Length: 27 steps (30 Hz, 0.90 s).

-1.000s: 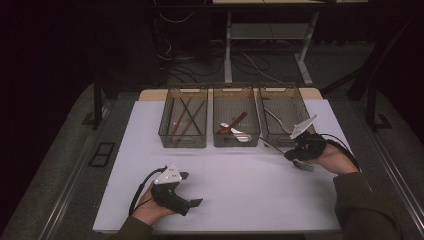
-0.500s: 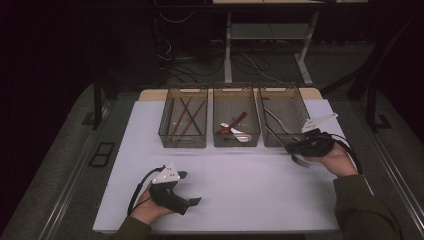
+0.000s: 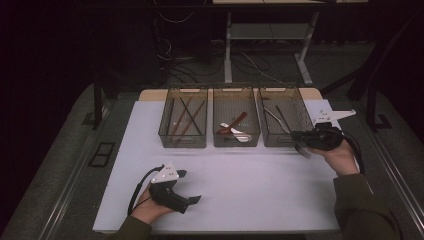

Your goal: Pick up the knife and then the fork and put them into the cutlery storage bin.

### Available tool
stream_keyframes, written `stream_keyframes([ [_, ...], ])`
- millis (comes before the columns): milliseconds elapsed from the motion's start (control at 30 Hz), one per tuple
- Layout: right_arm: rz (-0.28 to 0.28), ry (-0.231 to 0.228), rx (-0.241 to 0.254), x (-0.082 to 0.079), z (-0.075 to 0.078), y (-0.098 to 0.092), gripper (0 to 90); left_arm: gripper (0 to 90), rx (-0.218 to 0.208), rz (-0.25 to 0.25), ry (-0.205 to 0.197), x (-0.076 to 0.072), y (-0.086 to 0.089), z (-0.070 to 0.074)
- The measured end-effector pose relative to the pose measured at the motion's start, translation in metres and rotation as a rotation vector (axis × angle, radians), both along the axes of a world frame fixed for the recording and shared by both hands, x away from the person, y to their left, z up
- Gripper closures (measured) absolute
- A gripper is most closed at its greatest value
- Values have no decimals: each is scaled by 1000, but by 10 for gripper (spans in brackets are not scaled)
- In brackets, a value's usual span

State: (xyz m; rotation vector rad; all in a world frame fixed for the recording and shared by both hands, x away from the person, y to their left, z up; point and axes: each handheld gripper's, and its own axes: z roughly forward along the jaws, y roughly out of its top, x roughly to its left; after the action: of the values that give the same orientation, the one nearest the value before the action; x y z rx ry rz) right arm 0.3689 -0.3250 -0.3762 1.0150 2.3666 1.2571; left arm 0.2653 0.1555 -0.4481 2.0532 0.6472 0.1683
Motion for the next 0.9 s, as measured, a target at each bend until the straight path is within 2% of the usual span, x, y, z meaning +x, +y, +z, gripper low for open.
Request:
stream_keyframes([
  [100, -39, -24, 33, 2, 6, -3, 848, 0, -2, 3, -2, 0, 0, 0],
  [367, -97, -77, 46, 9, 22, -3, 848, 0, -1, 8, -2, 1, 2, 0],
  [433, -119, -89, 47, 17, 30, -2, 848, 0, -4, 7, -3, 1, 2, 0],
  [667, -167, -99, 42, 35, 43, 2, 848, 0, -6, 4, -6, 0, 2, 1],
  [900, -227, -99, 26, 57, 47, 3, 847, 0, -8, 3, -6, 0, 2, 1],
])
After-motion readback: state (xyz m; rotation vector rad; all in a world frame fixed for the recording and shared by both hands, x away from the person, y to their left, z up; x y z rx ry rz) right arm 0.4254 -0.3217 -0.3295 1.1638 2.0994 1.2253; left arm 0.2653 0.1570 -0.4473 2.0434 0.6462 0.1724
